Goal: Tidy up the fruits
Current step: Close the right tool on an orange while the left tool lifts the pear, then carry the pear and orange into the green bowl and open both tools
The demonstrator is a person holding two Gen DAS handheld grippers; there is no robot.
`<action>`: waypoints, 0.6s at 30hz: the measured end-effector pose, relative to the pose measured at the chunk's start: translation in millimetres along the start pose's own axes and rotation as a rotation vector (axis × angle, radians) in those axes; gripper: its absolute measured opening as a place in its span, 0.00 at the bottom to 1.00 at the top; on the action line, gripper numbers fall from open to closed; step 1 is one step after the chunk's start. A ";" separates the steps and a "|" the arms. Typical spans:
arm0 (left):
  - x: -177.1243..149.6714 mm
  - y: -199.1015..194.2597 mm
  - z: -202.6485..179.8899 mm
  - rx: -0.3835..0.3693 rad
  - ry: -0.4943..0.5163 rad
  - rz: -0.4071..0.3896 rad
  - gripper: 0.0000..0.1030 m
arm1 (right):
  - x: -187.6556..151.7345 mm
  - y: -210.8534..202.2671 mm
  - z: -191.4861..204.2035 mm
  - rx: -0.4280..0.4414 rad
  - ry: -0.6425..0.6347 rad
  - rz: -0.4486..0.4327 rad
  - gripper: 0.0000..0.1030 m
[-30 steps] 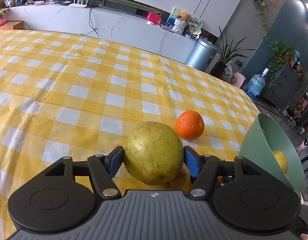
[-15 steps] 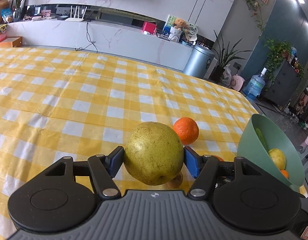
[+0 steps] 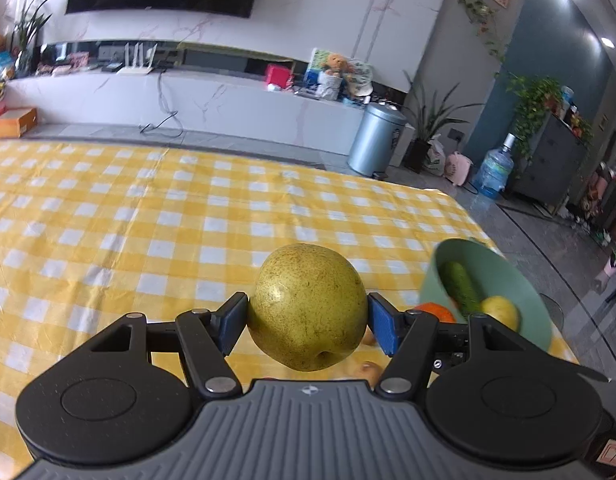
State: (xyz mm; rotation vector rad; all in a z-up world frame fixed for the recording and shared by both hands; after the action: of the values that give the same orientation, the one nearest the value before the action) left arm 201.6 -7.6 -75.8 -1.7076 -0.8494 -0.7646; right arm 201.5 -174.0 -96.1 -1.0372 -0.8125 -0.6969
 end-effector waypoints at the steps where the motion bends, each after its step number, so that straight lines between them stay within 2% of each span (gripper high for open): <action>1: 2.1 -3.4 -6.1 -0.009 0.008 -0.001 0.72 | 2.8 -7.3 -2.2 -0.001 -0.008 -0.006 0.38; 10: 17.4 -13.6 -81.3 -0.119 0.094 -0.002 0.72 | 32.8 -63.4 -44.3 -0.025 -0.075 -0.034 0.38; 18: 12.6 15.3 -151.5 -0.231 0.188 0.094 0.72 | 54.0 -84.0 -111.4 -0.069 -0.081 0.012 0.38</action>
State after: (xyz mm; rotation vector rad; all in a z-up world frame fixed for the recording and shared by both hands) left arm 208.0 -154.3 -33.6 -1.8293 -0.5651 -0.9720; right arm 188.5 -313.4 -43.3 -1.1372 -0.8569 -0.6803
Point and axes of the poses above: each gripper's, at about its wrist camera, not at the fingertips, and y roughly the way its jaws point, z to its left, x to its top, the point moved 10 cm from there along y, roughly the way its jaws point, and after that the axes turned 6 degrees about -z, right-handed, at the moved point
